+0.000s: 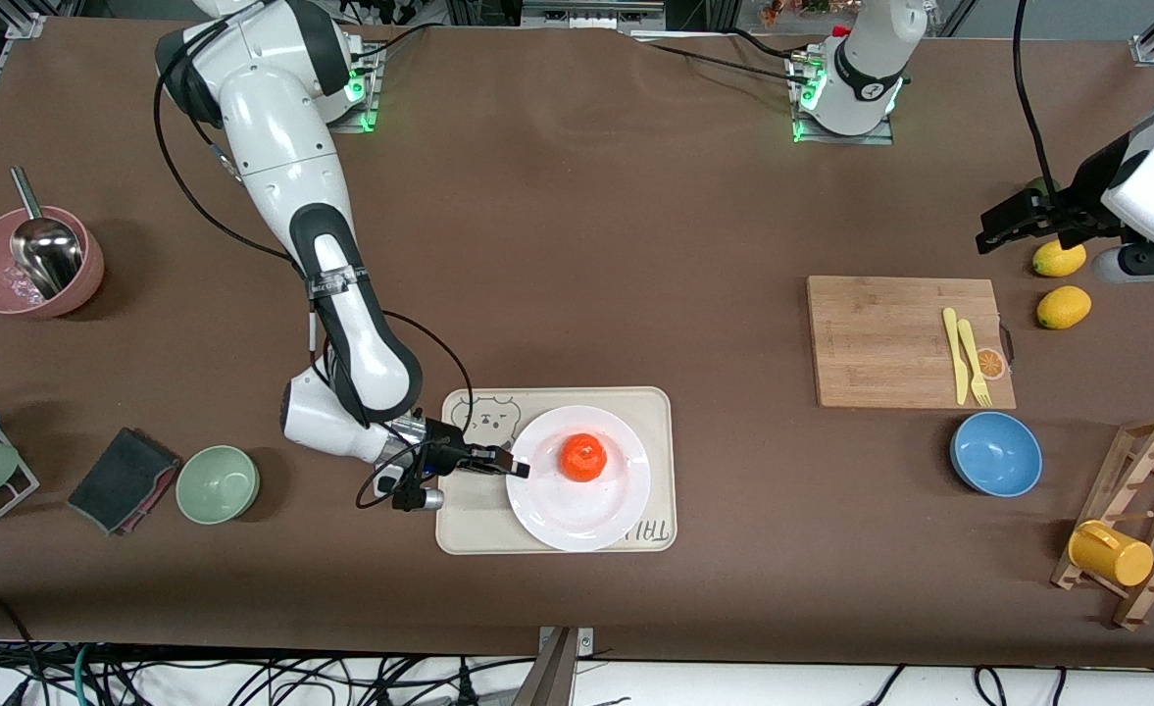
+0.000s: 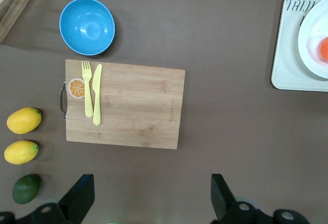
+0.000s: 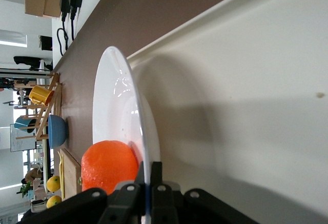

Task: Place orange and plate with both arms
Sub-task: 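Slide the plate with the right gripper onto the bear tray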

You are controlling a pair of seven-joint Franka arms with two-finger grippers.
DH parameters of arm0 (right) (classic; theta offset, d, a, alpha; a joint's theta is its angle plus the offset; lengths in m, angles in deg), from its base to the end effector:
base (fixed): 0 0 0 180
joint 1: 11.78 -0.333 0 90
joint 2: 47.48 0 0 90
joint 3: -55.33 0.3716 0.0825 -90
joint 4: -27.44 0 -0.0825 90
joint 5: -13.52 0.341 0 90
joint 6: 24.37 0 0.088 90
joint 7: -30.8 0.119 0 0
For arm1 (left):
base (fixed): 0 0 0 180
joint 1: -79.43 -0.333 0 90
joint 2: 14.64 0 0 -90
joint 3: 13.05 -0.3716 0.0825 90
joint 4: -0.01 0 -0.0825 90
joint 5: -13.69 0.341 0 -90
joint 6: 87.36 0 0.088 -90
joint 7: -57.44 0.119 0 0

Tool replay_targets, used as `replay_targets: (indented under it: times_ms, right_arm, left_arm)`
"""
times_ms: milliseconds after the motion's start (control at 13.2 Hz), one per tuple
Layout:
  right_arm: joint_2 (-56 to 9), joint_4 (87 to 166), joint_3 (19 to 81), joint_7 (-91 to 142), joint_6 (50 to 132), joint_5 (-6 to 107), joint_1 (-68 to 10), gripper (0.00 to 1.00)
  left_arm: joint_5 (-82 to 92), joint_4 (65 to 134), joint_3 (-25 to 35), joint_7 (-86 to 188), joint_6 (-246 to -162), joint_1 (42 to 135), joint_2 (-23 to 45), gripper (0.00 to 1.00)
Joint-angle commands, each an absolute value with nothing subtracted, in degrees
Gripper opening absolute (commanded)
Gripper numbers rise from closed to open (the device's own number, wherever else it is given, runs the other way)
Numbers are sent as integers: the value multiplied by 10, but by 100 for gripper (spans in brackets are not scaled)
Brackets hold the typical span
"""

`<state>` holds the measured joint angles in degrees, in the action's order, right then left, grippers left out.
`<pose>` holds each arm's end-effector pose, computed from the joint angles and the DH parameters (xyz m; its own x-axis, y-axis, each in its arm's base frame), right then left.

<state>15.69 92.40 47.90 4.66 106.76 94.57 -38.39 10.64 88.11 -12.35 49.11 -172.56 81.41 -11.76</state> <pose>0.7285 0.3289 0.1884 0.9895 -0.1315 0.0594 -0.0285 -0.5817 -0.8129 0.5181 -0.0308 0.6496 0.9898 0.0940 -0.1073 0.0987 -0.9944 0.0387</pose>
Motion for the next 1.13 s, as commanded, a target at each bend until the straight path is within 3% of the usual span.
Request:
replay_targets:
  times_ms: [0, 76, 529, 1058]
  right_arm:
    - [167, 905, 483, 57, 1062, 953, -385, 60]
    - [164, 907, 482, 56, 1062, 949, -387, 100]
    - [126, 926, 481, 68, 1060, 798, -389, 100]
    - [18, 988, 479, 197, 1015, 373, -392, 100]
  left_arm:
    - [110, 869, -123, 500, -1718, 812, -113, 100]
    - [110, 869, -123, 500, -1718, 812, -113, 100]
    - [109, 870, -123, 500, -1717, 812, -113, 100]
    - [109, 869, -123, 500, -1717, 812, -113, 100]
